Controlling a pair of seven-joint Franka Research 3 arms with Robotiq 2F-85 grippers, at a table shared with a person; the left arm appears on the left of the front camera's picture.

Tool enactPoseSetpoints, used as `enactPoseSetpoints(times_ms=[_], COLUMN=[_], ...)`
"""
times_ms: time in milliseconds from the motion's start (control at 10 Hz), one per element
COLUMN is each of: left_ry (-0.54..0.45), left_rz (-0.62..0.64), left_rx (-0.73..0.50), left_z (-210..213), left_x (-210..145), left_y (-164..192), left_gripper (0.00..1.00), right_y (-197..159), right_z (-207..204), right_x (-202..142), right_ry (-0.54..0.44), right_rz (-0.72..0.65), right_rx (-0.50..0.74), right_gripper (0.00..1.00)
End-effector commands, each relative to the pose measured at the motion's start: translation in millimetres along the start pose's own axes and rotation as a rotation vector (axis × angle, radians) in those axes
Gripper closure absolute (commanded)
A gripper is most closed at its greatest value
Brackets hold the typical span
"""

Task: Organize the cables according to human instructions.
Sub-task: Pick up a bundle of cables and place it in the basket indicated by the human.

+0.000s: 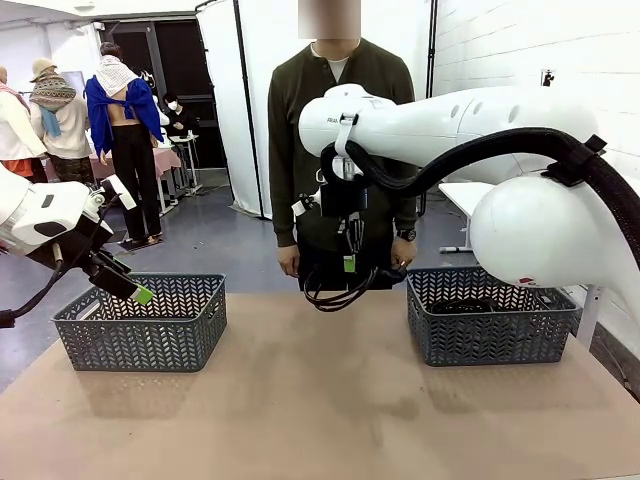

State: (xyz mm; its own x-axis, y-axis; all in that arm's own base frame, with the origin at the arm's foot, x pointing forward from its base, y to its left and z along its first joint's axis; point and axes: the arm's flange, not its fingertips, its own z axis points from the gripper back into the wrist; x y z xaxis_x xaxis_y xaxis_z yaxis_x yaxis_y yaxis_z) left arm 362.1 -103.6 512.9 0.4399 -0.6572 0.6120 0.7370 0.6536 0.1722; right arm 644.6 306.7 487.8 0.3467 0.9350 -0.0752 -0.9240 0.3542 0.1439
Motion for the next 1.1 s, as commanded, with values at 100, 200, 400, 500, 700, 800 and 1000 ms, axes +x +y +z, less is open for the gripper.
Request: enactPoseSetpoints(times_ms=[100,200,400,500,700,800,1000], left_ry=[-0.002,-0.002,-0.002,-0.002,-0.002,-0.002,-0.002], left_rz=[0.007,0.007,0.007,0.007,0.007,0.007,0.007], left_rx=[-0.001,-0.001,-0.001,-0.001,-0.001,-0.001,-0.001], left_z=[0.0,0.0,0.0,0.0,0.0,0.0,0.0], left_x=[-1.1,-1.1,-1.1,-1.1,-1.1,-1.1,-1.1], left_y=[1.8,1.8,1.8,1.8,1.8,1.8,1.8], left_gripper=[0.00,0.00,0.00,0.00,0.00,0.00,0.00], right_y=[0.2,0.2,-1.0,-7.2,-20.6,-28.1,-46.6], right_z=[1.0,1.0,-1.3,13.8,39.2,47.7,62.6], right_x=[2.5,2.5,0.8,-15.3,-50.8,-68.8,-107.5], right_ry=[-0.006,-0.006,-0.002,0.009,0.043,0.047,0.063], right_rz=[-0.021,-0.021,-0.003,0.018,0.057,0.083,0.132], right_rx=[-0.015,-0.015,-0.002,-0.013,-0.043,-0.032,-0.037], right_gripper=[1.00,1.00,1.00,1.00,1.00,1.00,1.00])
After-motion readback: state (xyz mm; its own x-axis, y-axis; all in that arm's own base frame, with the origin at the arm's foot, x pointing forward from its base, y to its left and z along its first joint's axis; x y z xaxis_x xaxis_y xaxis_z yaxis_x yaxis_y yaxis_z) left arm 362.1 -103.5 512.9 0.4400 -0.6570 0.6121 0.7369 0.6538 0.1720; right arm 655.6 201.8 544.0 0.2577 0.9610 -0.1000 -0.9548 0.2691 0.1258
